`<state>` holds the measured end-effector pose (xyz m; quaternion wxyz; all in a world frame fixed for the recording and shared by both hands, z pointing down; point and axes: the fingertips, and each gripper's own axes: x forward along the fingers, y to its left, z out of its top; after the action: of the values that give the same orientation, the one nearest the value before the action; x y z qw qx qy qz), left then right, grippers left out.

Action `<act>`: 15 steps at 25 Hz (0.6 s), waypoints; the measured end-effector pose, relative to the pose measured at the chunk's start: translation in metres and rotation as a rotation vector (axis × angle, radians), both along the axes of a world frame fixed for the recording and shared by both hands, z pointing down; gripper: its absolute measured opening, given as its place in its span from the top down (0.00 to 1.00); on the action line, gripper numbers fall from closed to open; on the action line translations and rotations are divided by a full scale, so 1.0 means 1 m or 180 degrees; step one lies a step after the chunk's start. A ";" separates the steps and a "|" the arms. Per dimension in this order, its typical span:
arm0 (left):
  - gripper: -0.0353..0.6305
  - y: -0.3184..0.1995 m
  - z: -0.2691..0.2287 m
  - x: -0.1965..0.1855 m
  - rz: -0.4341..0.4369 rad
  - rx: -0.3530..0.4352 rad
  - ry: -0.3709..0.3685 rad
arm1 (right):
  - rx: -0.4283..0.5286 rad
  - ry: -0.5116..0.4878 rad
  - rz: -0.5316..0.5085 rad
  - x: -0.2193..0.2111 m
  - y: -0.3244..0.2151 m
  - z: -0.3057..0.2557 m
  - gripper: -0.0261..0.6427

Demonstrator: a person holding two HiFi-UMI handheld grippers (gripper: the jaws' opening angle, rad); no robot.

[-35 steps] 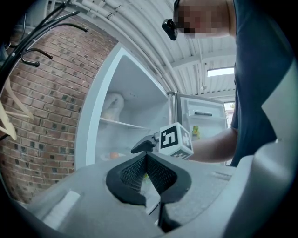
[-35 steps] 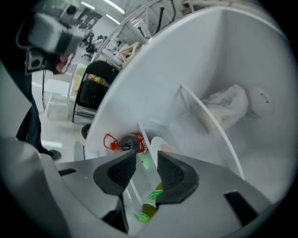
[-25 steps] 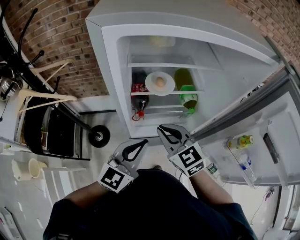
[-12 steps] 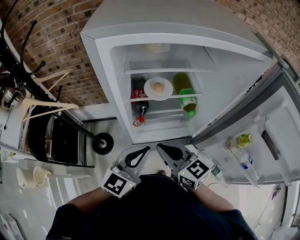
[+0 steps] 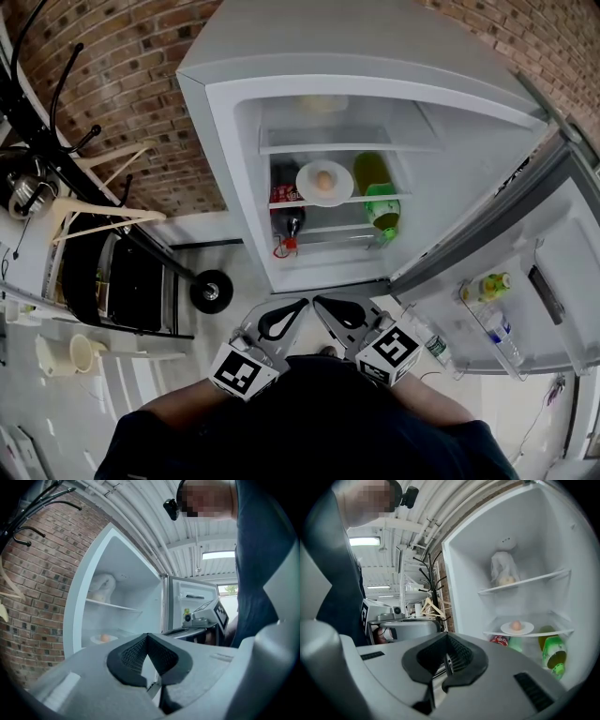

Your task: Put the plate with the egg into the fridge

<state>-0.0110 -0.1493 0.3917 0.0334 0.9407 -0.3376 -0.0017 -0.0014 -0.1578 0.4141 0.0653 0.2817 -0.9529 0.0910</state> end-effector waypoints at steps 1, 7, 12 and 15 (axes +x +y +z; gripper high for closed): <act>0.95 -0.001 0.000 -0.001 -0.0007 -0.0002 0.0006 | 0.0028 -0.0008 -0.0002 -0.002 -0.001 -0.001 0.95; 0.95 -0.001 -0.001 -0.001 0.0001 -0.0005 0.0001 | 0.0137 -0.0008 -0.0026 -0.004 -0.002 -0.002 0.95; 0.95 -0.004 -0.003 -0.003 -0.0029 0.0002 0.0001 | 0.0124 0.0038 -0.0027 -0.002 -0.002 -0.003 0.95; 0.95 -0.003 -0.001 0.000 -0.0009 -0.0005 -0.0007 | 0.0140 0.0039 -0.0028 -0.002 -0.003 -0.003 0.95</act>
<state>-0.0113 -0.1527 0.3902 0.0337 0.9402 -0.3390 -0.0004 -0.0035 -0.1610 0.4113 0.0654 0.2795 -0.9555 0.0679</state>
